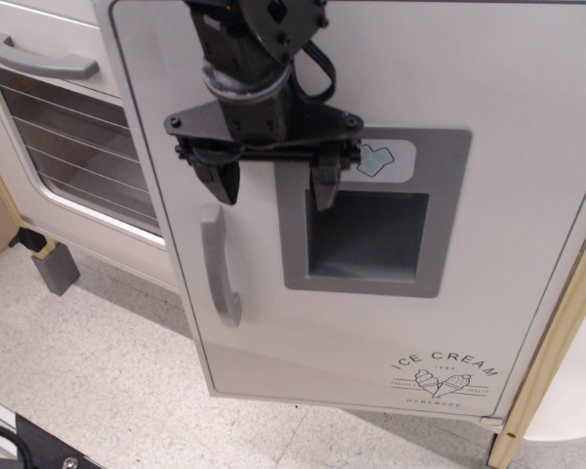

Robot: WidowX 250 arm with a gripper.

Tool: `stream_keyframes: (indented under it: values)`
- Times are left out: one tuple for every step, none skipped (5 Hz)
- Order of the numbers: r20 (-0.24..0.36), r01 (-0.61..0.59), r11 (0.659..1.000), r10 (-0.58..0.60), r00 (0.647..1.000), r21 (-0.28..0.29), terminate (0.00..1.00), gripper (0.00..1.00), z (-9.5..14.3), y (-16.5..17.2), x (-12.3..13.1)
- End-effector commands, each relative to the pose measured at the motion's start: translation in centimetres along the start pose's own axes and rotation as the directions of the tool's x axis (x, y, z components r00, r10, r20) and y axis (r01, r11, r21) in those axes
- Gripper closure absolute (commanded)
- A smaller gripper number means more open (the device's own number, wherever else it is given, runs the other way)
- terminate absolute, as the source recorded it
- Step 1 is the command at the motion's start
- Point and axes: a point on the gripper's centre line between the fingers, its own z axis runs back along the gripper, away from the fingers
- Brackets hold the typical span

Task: Close fridge

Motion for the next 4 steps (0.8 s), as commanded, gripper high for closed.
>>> stream_keyframes:
  values:
    - [0.061, -0.041, 0.999, 0.041, 0.997, -0.009, 0.0, 0.0, -0.4, -0.3, 5.8]
    - [0.065, -0.056, 0.998, 0.056, 0.996, -0.006, 0.0, 0.0, -0.8, -0.4, 6.4]
    - [0.055, -0.041, 0.999, 0.041, 0.998, 0.009, 0.0, 0.0, -0.5, -0.1, 6.0]
    - [0.014, -0.024, 1.0, 0.024, 1.0, 0.015, 0.0, 0.0, -0.2, 0.3, 4.9]
